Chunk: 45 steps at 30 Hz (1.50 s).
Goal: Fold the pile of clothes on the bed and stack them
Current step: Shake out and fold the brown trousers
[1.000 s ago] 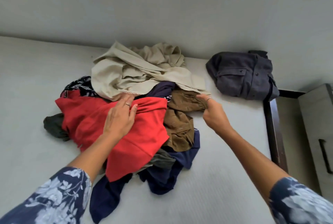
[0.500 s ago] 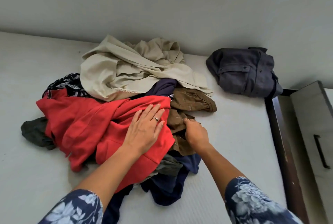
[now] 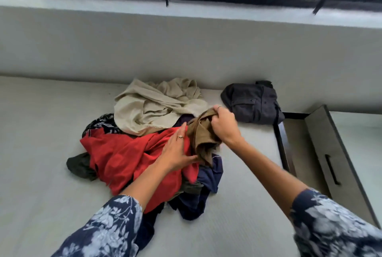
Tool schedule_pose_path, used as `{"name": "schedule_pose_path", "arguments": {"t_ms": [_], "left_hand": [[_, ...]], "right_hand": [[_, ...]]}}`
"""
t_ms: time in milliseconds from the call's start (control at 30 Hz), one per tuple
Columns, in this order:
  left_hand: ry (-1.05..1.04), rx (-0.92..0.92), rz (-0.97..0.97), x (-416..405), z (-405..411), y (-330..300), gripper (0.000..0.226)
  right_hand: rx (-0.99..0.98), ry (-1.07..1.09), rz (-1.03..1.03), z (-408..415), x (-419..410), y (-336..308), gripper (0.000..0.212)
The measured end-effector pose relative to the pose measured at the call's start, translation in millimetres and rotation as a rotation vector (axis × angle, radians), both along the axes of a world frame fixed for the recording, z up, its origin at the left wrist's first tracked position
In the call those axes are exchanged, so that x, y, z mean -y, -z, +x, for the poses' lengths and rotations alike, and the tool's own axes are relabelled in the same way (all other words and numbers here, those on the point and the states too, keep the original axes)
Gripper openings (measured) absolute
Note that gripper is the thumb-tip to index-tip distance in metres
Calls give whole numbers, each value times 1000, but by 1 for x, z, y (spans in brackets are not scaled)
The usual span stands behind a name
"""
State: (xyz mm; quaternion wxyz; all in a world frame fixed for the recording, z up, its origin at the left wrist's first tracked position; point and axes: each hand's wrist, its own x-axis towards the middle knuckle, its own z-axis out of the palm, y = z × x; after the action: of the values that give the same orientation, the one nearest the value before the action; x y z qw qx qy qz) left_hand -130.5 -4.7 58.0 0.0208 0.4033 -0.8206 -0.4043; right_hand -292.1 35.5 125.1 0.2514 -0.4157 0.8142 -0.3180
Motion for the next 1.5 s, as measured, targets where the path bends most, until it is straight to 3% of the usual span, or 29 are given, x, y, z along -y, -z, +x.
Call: {"name": "schedule_pose_path", "arguments": {"t_ms": [100, 133, 200, 233, 333, 400, 467, 533, 633, 733, 800, 900, 1000, 1067, 1167, 1267, 1300, 1333, 1400, 1433, 1500], "left_hand": [[-91, -318, 66, -6, -31, -52, 125], [-107, -354, 51, -9, -40, -75, 112], [-168, -362, -17, -11, -53, -115, 58], [-199, -372, -63, -12, -58, -136, 46], [-245, -384, -146, -20, -68, -185, 50], [-224, -388, -158, -32, -75, -217, 39], [-184, -416, -159, -46, -82, -245, 25], [-165, -455, -146, -61, -89, -268, 15], [-172, -537, -142, -78, -102, -304, 10], [-204, -660, -131, -92, -114, -342, 16], [-255, -680, -110, -100, -122, -365, 21], [-342, -704, 18, -105, -134, -387, 23], [-396, -726, 158, -104, -144, -396, 21], [-406, -719, 200, -102, -148, -396, 19], [-307, -688, 249, -101, -154, -392, 29], [-201, -390, 120, -115, -147, -386, 94], [-155, -335, 86, -123, -141, -381, 104], [-77, -341, 74, -131, -135, -372, 102], [80, -379, 99, -147, -120, -349, 76], [109, -393, 143, -157, -114, -337, 63], [63, -416, 236, -176, -104, -310, 62]], "right_hand": [[49, -112, -46, -14, -4, -67, 23], [86, -151, -74, -18, -11, -89, 22], [254, -195, -149, -22, -25, -127, 21], [378, -215, -205, -23, -34, -146, 20], [628, -183, -390, -34, -72, -184, 15], [587, -31, -495, -47, -109, -182, 18], [417, 91, -468, -54, -152, -155, 25], [216, 97, -259, -54, -196, -110, 47], [81, 11, -4, -44, -247, -51, 80], [-42, -62, -71, -35, -260, -34, 111], [-76, -23, -259, -34, -253, -48, 112], [-93, 94, -534, -44, -242, -91, 95], [-182, 42, -692, -59, -237, -143, 37], [-119, -3, -661, -67, -233, -168, 16], [69, 58, -608, -74, -227, -194, 17], [475, 153, -640, -74, -220, -223, 19], [547, 191, -636, -77, -217, -231, 21], [568, 225, -614, -80, -215, -237, 23], [587, 283, -555, -86, -211, -243, 26], [589, 309, -521, -88, -208, -242, 28], [570, 383, -458, -93, -204, -236, 33]]}}
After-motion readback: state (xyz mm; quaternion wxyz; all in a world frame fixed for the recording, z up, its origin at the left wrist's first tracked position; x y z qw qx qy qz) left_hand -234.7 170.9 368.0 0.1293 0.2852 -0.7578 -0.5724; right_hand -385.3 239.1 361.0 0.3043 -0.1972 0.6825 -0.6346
